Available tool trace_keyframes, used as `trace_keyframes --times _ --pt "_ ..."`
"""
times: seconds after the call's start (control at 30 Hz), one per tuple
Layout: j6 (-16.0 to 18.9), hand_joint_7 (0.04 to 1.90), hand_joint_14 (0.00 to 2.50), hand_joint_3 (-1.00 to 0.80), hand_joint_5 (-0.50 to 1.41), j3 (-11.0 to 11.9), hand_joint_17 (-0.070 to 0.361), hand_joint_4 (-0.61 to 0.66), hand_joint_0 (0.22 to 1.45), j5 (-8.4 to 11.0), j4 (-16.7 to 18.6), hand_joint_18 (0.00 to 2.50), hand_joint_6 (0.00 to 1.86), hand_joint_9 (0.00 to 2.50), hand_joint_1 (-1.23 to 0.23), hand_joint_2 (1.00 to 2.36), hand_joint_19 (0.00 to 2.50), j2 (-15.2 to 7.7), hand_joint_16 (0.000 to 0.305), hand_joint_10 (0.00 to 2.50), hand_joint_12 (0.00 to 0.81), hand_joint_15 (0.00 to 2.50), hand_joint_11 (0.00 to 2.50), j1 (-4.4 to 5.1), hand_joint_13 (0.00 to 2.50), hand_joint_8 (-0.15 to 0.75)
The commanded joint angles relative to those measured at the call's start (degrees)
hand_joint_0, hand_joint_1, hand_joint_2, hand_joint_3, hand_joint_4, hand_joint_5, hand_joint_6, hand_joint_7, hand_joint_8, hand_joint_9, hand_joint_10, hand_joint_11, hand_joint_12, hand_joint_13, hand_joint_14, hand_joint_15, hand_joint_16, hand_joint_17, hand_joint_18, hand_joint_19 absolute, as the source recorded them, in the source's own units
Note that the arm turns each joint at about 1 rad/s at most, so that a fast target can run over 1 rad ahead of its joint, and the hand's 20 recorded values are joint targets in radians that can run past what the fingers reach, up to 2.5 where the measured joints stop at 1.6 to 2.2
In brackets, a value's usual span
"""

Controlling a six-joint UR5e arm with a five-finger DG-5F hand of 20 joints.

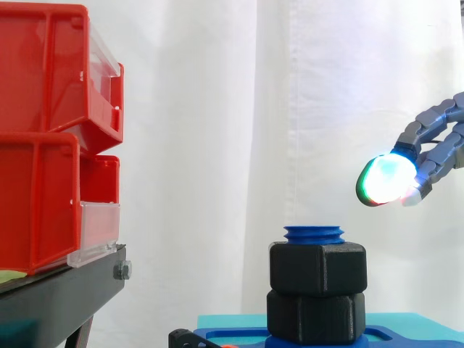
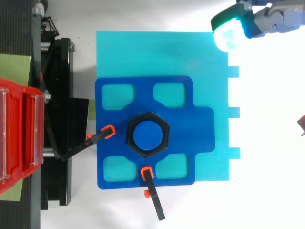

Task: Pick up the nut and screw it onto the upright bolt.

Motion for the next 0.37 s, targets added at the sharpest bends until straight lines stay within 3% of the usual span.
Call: trace_keyframes --times 0.0,0.33 --pt "0.02 0.54 0.0 -0.5 -0.25 -0.06 0.118 0.16 0.49 0.0 0.0 0.0 0.5 0.12 -0.29 1.0 0.0 0.0 0.052 0.0 0.397 0.0 0.0 0.0 0.0 0.236" --pt "-0.06 0.64 0.0 -0.5 -0.26 0.03 0.116 0.13 0.48 0.0 0.0 0.0 0.5 0.01 -0.25 1.0 0.0 0.0 0.052 0.0 0.396 0.0 0.0 0.0 0.0 0.223"
